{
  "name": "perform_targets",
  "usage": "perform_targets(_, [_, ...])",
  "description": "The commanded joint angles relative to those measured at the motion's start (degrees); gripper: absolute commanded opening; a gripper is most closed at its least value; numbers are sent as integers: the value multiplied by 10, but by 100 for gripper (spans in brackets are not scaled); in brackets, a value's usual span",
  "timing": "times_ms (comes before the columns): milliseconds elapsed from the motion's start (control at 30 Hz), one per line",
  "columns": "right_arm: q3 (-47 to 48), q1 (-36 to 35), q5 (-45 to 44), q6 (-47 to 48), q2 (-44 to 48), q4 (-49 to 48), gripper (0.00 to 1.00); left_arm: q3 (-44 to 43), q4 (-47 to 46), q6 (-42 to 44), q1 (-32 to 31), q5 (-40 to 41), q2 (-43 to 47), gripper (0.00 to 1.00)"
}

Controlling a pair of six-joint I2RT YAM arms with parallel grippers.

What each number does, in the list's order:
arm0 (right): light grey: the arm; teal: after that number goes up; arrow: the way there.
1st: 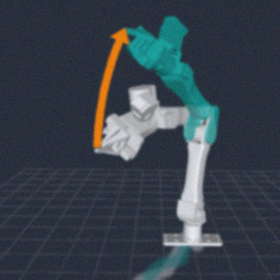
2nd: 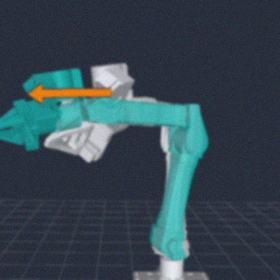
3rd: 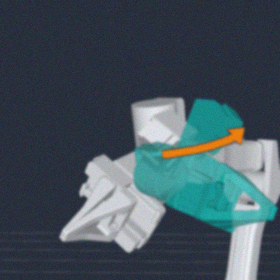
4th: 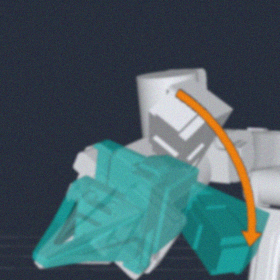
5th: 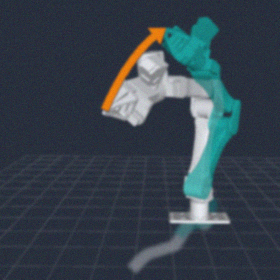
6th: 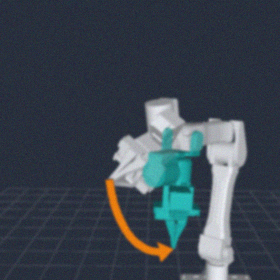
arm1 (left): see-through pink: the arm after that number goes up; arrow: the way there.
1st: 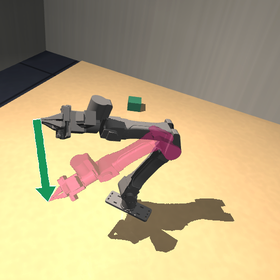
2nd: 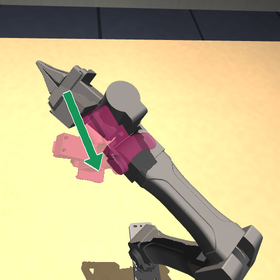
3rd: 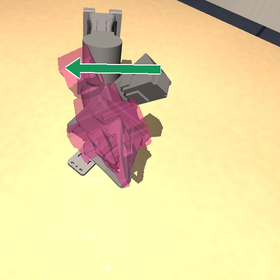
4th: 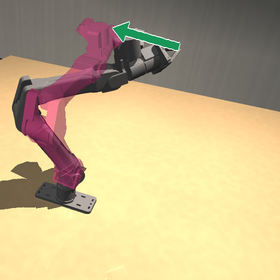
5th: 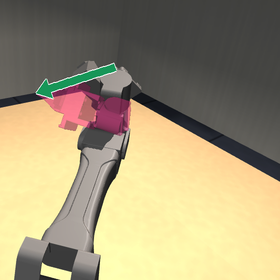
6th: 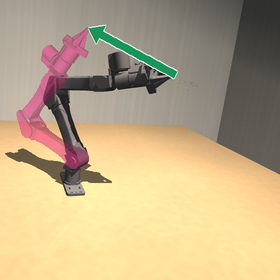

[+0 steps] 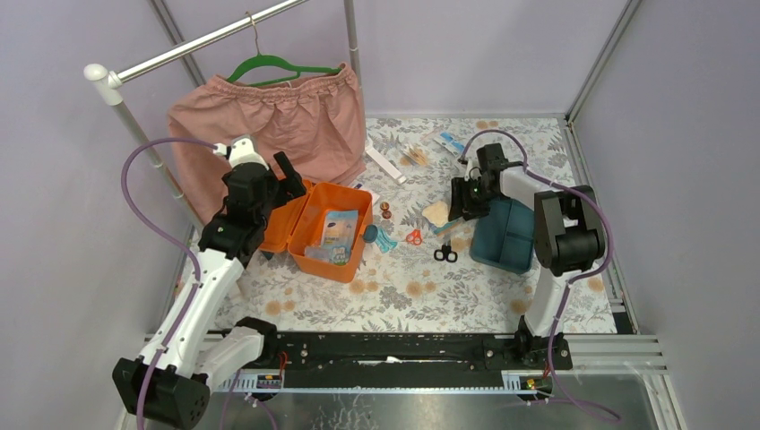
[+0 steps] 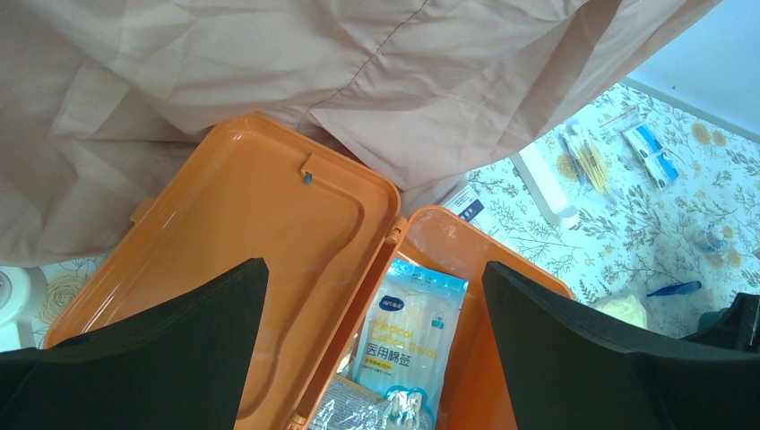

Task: Organize the medicine kit

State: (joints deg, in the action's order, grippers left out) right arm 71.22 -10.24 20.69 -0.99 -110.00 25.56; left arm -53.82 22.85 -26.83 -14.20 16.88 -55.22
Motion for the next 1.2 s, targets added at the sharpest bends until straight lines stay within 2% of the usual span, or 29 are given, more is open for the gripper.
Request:
perform_targets(0, [-40, 1, 28, -31, 21, 9, 54, 3, -3, 11, -5, 2, 8, 99])
perform_targets(200, [-74, 0, 32, -42, 33, -6, 41, 3, -3, 11, -7, 3, 12, 99])
perform_targets(433, [-78, 1, 39, -60, 24, -29, 17, 3, -3, 11, -11, 5, 14, 99])
perform_targets(600, [-83, 1, 38, -69, 52, -50, 0, -3, 0, 11, -10, 19, 12, 99])
perform_targets(800, [-88, 0, 55, -87, 134, -70, 0, -44, 9, 3, -11, 30, 6, 99])
perform_targets(933, [-83, 0, 57, -103, 193, -73, 0, -49, -17, 6, -11, 50, 5, 99])
perform_targets(1167, [-69, -12, 24, -120, 281, -69, 0, -63, -26, 27, -5, 99, -11, 99])
